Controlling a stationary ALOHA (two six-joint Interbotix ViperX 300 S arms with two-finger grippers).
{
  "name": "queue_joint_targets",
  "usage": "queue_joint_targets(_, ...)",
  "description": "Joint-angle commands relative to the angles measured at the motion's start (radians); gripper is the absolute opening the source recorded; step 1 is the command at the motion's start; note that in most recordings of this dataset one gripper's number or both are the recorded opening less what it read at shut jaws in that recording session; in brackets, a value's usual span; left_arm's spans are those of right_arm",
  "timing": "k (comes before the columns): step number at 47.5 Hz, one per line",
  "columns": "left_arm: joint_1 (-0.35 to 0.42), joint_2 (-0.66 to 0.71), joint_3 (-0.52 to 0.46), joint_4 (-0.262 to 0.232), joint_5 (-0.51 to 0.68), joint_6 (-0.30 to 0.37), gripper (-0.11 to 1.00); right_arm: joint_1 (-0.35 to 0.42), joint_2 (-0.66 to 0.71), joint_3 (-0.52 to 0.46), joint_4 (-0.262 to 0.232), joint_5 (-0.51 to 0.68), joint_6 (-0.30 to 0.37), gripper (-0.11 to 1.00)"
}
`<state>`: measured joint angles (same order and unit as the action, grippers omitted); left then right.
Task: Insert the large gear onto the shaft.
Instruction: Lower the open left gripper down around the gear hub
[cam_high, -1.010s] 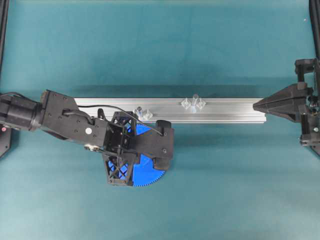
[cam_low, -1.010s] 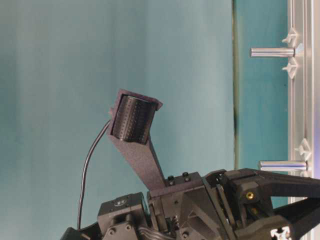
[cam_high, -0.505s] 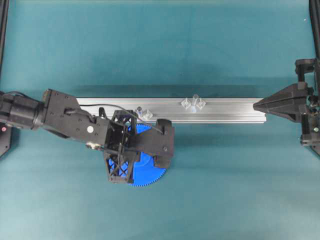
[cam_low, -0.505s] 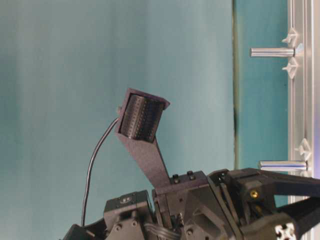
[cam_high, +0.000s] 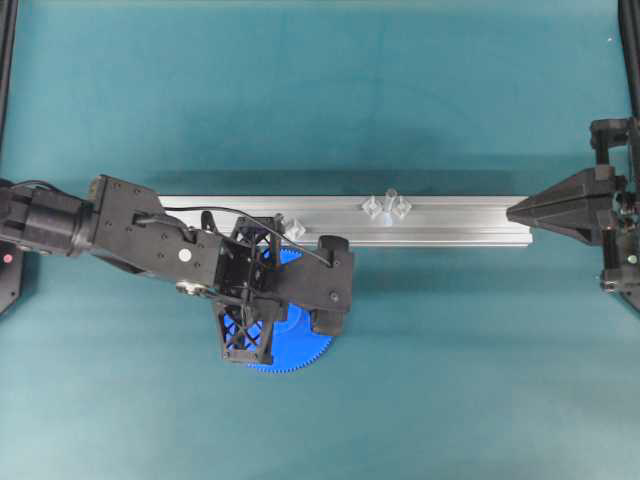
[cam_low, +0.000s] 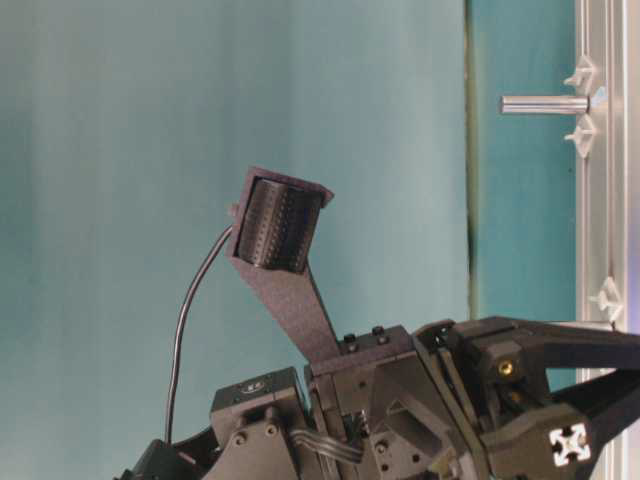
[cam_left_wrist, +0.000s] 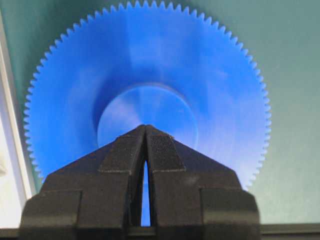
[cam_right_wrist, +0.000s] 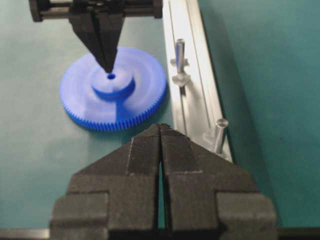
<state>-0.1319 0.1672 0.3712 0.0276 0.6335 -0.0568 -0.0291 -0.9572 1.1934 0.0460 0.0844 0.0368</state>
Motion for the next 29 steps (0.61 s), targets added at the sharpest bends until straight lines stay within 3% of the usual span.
queue_joint_targets(1,-0.002,-0.018,-0.021,0.003,-0.008,0.002,0.08,-0.002,0.005,-0.009,0.000,-0.009,0.011,0.00)
queue_joint_targets(5,-0.002,-0.017,-0.020,0.003,-0.005,0.003,0.22,-0.002,0.003,-0.009,0.002,-0.008,0.011,0.00)
queue_joint_targets(12,-0.002,-0.015,-0.023,0.003,-0.012,-0.003,0.67,-0.002,0.002,-0.009,0.002,-0.009,0.011,0.00)
queue_joint_targets(17,0.005,-0.008,-0.029,0.002,-0.005,-0.009,0.90,-0.002,0.002,-0.008,0.002,-0.008,0.011,0.00)
queue_joint_targets(20,0.008,-0.003,-0.032,0.002,0.008,-0.009,0.95,-0.002,0.002,-0.009,0.002,-0.009,0.011,0.00)
queue_joint_targets(29,0.020,0.006,-0.038,0.002,0.038,-0.017,0.95,-0.002,0.002,-0.009,0.002,-0.009,0.011,0.00)
